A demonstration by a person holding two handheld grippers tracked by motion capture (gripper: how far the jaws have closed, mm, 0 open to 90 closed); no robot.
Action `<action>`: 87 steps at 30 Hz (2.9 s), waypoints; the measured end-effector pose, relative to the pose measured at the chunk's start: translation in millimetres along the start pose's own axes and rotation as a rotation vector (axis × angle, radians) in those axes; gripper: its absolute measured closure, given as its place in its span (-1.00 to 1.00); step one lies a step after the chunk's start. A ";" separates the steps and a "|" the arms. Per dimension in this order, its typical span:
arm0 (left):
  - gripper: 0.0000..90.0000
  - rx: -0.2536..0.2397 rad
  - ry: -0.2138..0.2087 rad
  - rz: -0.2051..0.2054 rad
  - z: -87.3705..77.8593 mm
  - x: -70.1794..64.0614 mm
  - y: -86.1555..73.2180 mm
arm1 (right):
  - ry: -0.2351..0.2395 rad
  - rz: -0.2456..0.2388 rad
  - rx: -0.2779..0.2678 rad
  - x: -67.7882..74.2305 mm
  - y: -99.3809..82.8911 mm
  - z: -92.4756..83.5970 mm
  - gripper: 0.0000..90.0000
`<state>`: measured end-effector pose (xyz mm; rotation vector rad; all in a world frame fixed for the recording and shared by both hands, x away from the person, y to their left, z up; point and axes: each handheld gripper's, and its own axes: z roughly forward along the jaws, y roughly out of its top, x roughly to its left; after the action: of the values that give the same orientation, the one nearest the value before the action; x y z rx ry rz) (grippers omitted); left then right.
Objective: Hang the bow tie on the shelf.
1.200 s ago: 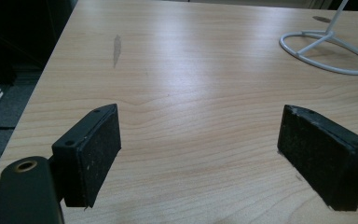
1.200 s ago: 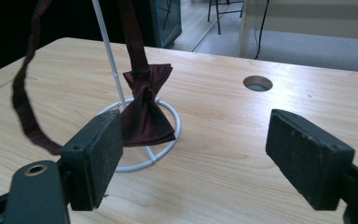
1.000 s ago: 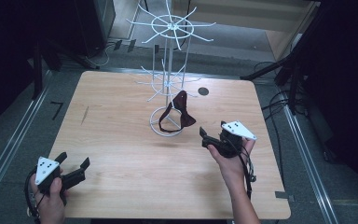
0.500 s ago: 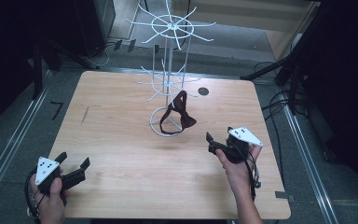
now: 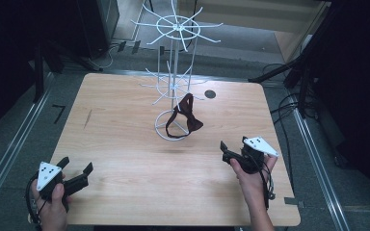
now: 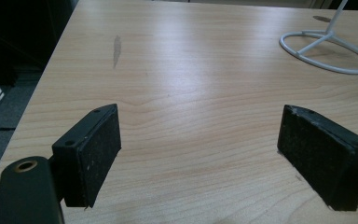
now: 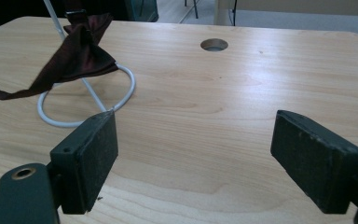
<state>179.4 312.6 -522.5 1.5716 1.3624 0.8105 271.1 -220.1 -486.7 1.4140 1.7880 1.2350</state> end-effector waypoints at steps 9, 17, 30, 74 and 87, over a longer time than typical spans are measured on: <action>-0.69 -0.002 -0.001 -0.001 0.0 -0.1 0.0 | -0.016 0.012 0.011 -9.0 -9.4 -3.9 -0.66; -0.69 -0.002 0.000 -0.001 0.0 -0.2 0.0 | -0.035 0.025 0.019 -19.5 -19.4 -8.3 -0.66; -0.69 -0.003 0.000 -0.001 0.0 -0.3 -0.1 | -0.052 0.052 0.031 -35.1 -34.7 -15.1 -0.68; -0.69 0.030 -0.015 0.028 2.6 -2.4 1.0 | -0.120 0.117 0.034 -124.1 -95.9 -90.0 -0.68; -0.69 -0.008 -0.005 -0.091 -0.5 7.3 -0.4 | -0.080 0.152 0.075 -125.9 -96.3 -84.0 -0.68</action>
<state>180.1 319.9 -523.2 1.4934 1.4147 0.7555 195.3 -369.1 -551.7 1.6444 1.7152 1.1794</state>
